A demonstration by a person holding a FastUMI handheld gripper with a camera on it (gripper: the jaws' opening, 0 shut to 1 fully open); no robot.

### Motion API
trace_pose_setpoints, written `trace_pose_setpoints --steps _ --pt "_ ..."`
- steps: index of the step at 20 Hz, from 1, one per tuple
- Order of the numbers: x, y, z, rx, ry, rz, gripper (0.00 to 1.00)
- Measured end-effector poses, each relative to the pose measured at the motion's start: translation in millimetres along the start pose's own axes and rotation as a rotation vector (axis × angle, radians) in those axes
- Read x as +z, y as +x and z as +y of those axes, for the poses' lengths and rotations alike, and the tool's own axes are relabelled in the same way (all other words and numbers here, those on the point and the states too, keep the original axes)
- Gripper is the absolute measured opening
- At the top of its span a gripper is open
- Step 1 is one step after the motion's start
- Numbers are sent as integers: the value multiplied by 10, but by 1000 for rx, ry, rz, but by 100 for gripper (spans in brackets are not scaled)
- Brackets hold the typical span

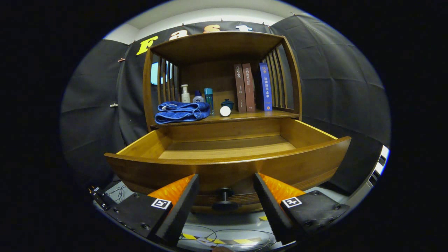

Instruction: Pull open the drawer, take out the items inside it, and place them on the countertop above the cabinet.

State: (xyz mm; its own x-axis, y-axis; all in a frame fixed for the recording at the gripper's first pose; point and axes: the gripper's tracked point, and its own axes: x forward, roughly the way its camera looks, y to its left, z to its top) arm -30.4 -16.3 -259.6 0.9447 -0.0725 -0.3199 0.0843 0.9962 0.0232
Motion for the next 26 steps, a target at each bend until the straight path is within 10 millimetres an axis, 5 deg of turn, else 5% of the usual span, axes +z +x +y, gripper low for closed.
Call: trace_pose_setpoints --steps 5,26 --pt "77 203 -9 3 -10 9 100" --pt "400 1661 -26 9 2 17 99"
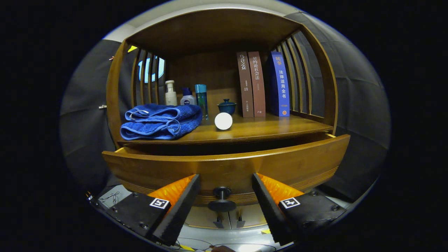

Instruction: Pull open the drawer, take out the items inside it, and place them on the countertop above the cabinet.

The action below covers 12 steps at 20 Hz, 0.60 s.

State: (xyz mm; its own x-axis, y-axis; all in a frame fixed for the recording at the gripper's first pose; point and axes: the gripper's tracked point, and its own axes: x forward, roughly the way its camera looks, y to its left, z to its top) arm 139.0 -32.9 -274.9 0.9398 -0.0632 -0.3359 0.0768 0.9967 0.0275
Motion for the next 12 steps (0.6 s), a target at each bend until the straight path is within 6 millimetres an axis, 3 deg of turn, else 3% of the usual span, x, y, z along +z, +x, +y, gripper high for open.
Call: trace_pose_setpoints --steps 12 --pt "74 363 -2 -7 3 4 99"
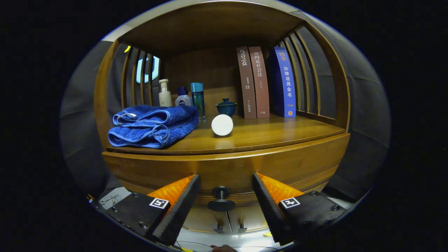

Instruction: Pull open the drawer, take out the items inside it, and place them on the countertop above the cabinet.

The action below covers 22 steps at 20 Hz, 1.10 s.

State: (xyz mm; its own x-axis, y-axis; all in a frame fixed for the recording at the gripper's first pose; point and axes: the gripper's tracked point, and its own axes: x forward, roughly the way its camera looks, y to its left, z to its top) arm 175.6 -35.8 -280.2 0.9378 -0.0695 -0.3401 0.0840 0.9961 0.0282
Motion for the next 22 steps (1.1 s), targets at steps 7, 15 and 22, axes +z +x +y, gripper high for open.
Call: trace_pose_setpoints --steps 7,15,22 --pt "-5 8 28 -14 -1 -11 99" --pt "-17 18 31 -16 -18 -9 100" --pt "257 -186 35 -47 -23 -36 100"
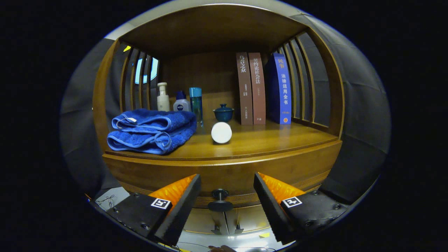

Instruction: Pull open the drawer, take out the items inside it, and place them on the countertop above the cabinet.

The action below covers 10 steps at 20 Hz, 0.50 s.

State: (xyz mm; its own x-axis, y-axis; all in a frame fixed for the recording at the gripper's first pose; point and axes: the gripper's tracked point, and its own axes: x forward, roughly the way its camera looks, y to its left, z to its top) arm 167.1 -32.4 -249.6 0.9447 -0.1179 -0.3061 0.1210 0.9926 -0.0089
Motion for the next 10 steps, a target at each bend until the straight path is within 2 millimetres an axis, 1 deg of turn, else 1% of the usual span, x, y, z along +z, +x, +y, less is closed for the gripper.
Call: trace_pose_setpoints --steps 2,4,10 --pt "165 -119 52 9 3 -7 100" --pt "395 -266 124 25 -2 -25 100" --pt "1237 -816 209 45 -24 -94 100"
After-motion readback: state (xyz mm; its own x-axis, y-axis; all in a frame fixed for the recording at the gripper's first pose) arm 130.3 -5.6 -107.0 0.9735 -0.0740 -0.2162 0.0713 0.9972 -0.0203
